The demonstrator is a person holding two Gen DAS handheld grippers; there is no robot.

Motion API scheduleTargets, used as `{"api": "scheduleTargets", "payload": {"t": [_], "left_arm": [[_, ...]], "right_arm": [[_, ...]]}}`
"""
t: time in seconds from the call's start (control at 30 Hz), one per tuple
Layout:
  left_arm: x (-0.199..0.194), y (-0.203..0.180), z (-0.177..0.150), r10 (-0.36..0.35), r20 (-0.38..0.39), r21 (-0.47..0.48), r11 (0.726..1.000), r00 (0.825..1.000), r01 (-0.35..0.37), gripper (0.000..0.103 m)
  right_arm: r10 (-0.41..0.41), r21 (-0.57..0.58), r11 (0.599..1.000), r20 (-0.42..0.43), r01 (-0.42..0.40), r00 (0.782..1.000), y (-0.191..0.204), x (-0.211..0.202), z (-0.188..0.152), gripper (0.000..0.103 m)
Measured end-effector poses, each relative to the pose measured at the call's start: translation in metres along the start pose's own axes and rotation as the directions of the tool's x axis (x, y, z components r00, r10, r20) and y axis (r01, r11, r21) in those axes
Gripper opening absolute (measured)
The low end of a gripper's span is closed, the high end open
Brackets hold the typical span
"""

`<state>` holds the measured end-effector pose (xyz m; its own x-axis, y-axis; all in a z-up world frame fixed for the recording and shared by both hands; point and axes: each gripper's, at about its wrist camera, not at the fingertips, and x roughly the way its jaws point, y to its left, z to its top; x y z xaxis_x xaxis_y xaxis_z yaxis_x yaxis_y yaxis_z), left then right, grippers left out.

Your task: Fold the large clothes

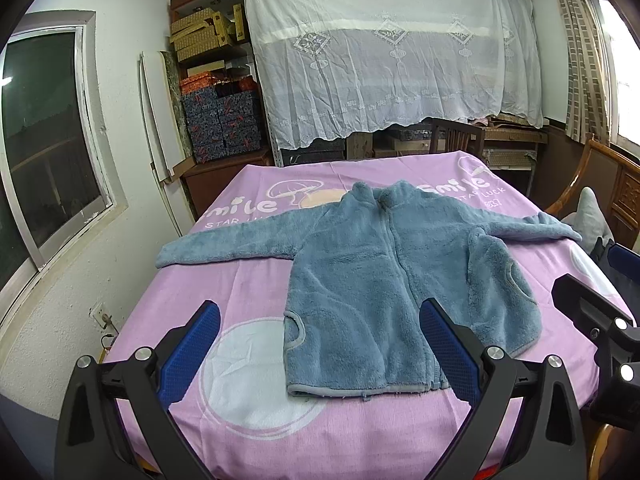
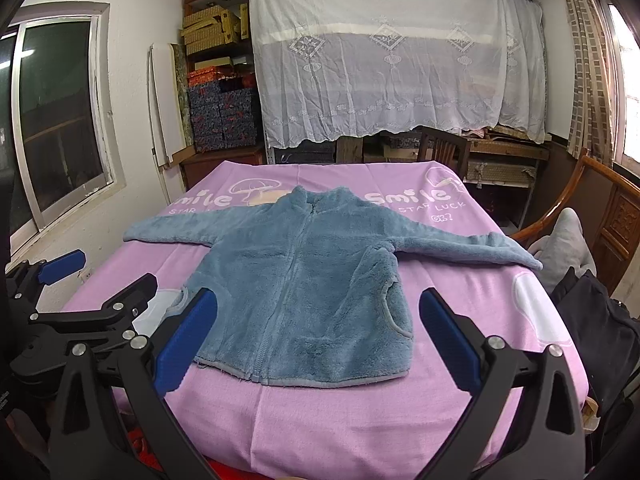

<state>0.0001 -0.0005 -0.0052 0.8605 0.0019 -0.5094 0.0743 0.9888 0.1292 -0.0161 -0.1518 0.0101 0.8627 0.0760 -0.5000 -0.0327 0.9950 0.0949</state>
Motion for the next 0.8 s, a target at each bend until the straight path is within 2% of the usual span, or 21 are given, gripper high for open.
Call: {"api": "scheduleTargets", "payload": {"t": [0.53, 0.8], "left_arm": [[0.0, 0.001, 0.002, -0.002, -0.004, -0.001, 1.0, 1.0, 0.002, 0.1], [0.006, -0.008, -0.008, -0.003, -0.005, -0.001, 1.0, 1.0, 0.003, 0.1]], "right_arm": [[0.002, -0.001, 1.0, 0.0, -0.002, 1.0, -0.002, 0.0, -0.001, 0.099], [0.002, 0.0, 1.0, -0.008, -0.002, 1.0, 0.001, 0.002, -0.007, 0.099]]}}
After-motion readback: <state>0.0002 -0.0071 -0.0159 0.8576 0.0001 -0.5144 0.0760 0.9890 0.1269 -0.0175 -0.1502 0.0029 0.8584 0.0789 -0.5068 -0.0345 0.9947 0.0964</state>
